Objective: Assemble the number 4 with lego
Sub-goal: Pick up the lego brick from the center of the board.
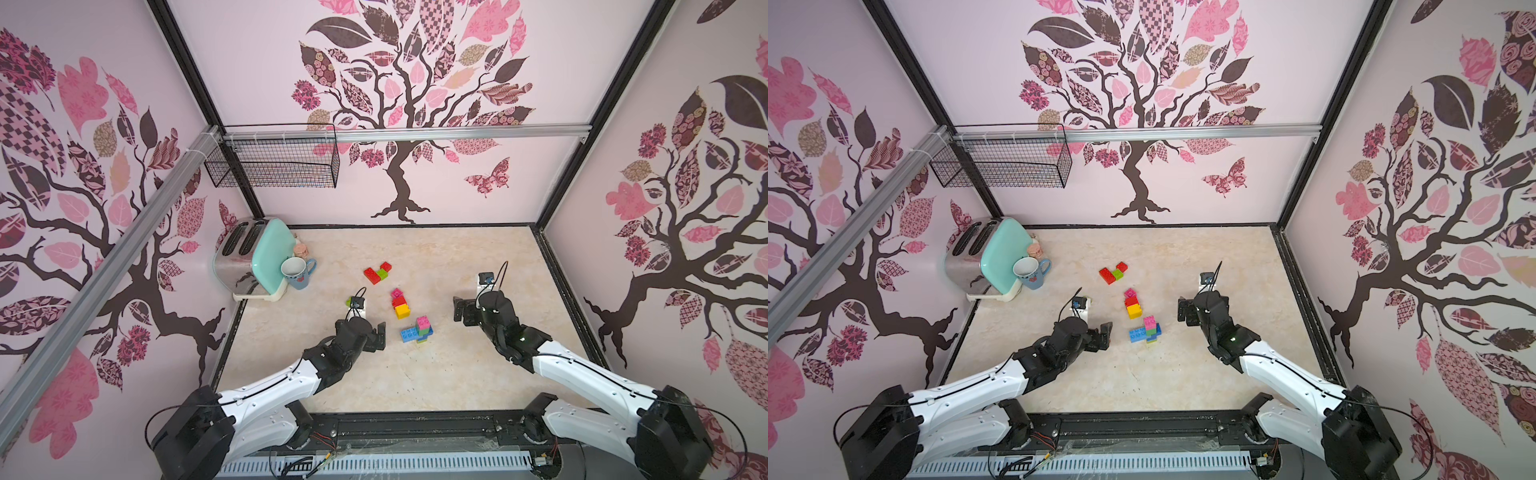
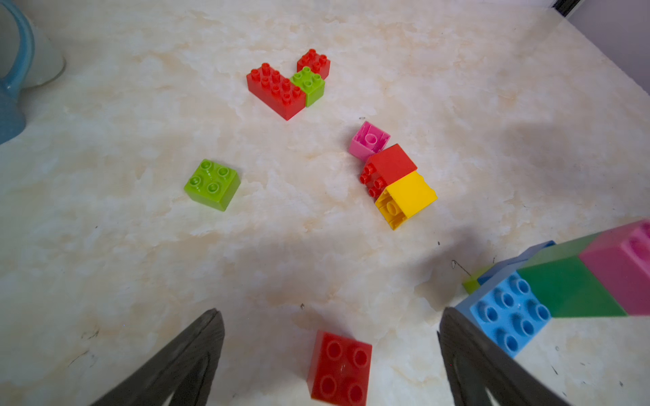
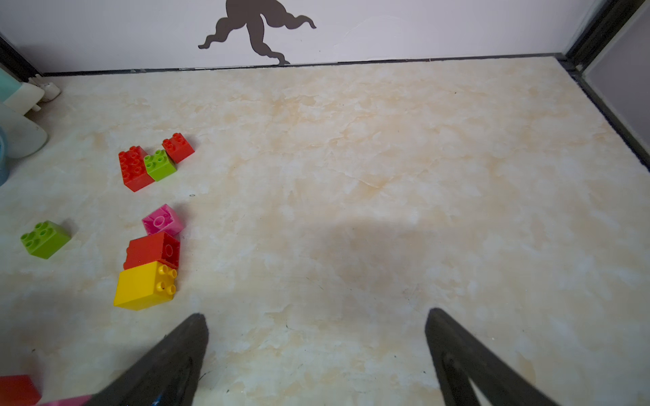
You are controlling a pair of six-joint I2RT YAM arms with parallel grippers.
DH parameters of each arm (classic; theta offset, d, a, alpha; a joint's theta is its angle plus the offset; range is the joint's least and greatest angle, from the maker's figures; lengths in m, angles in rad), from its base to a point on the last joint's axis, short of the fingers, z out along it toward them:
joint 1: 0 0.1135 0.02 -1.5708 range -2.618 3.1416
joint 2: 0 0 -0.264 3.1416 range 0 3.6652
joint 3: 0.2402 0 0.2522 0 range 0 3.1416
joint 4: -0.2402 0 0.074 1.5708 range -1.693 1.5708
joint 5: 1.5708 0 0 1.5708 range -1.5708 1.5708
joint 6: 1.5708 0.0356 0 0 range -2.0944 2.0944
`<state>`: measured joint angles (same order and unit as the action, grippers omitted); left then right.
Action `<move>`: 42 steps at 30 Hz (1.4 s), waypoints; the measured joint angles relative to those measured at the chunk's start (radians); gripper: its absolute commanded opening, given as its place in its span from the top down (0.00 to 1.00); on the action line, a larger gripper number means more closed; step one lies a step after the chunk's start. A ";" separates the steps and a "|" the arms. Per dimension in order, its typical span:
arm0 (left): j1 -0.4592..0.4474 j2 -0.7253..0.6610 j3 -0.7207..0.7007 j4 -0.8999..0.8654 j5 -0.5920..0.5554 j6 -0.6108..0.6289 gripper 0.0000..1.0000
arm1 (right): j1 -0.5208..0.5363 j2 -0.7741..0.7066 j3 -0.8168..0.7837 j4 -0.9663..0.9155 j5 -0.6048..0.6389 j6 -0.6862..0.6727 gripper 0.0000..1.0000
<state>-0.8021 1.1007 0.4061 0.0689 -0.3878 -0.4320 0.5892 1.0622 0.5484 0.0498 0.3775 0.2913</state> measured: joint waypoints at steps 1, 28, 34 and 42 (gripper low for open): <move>0.000 0.012 -0.025 0.052 0.011 0.024 0.02 | 0.000 0.000 -0.004 -0.002 -0.002 0.000 0.01; -0.017 0.369 -0.343 0.933 0.064 0.226 0.25 | -0.002 0.008 -0.004 0.029 -0.035 0.005 0.00; -0.017 0.358 -0.343 0.917 0.043 0.226 0.40 | -0.002 0.009 -0.004 0.029 -0.034 0.005 0.00; -0.030 0.280 -0.343 0.819 0.024 0.208 0.42 | -0.002 0.009 -0.004 0.029 -0.033 0.005 0.00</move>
<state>-0.8322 1.3804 0.0631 0.8875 -0.3641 -0.2241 0.5873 1.0714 0.5442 0.0792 0.3447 0.2958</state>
